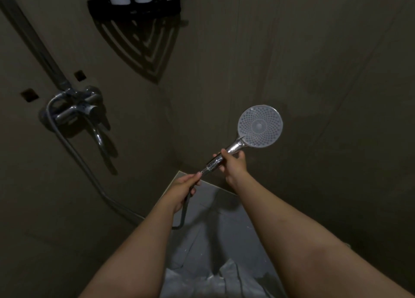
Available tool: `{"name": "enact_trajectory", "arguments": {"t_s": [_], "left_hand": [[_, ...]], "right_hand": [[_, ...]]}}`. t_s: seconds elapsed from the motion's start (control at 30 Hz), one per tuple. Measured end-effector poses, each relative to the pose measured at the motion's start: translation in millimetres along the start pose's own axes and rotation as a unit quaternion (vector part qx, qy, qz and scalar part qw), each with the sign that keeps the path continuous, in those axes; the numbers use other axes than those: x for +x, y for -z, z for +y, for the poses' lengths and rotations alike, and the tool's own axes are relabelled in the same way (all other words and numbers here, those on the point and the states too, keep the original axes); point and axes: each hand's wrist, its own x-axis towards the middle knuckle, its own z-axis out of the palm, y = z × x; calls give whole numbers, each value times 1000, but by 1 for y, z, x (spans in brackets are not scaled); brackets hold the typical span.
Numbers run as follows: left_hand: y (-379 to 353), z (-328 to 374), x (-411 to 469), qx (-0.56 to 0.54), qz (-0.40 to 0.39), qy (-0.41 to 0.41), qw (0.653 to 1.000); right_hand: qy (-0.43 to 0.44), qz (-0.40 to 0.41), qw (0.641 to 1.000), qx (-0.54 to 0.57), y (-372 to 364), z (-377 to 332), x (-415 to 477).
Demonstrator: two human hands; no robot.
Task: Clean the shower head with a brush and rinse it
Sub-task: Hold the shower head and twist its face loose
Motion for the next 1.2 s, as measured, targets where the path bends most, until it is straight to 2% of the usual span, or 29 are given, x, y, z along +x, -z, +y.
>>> {"name": "enact_trajectory", "arguments": {"t_s": [0.13,0.33,0.57,0.97,1.1,1.2], "left_hand": [[-4,3,-2,46,-12,20,999],[-9,9,-5,20,-17,47,999],[-3,4,-3,59,-41,-3,997],[-1,8,-5,61,-31,56,996],[7,6,-6,22,-34,8,999],[7,5,-3,15,-7,-16,1000]], "right_hand": [[-2,-5,1000,-4,2,-1,-3],[-6,-8,1000,-17,1,0,-1],[-1,-13,1000,-8,-3,0,-4],[-10,-14,1000,-20,-5,5,-4],[-11,-11,1000,-13,-1,5,-1],[-14,-5,1000,-3,-1,6,1]]}}
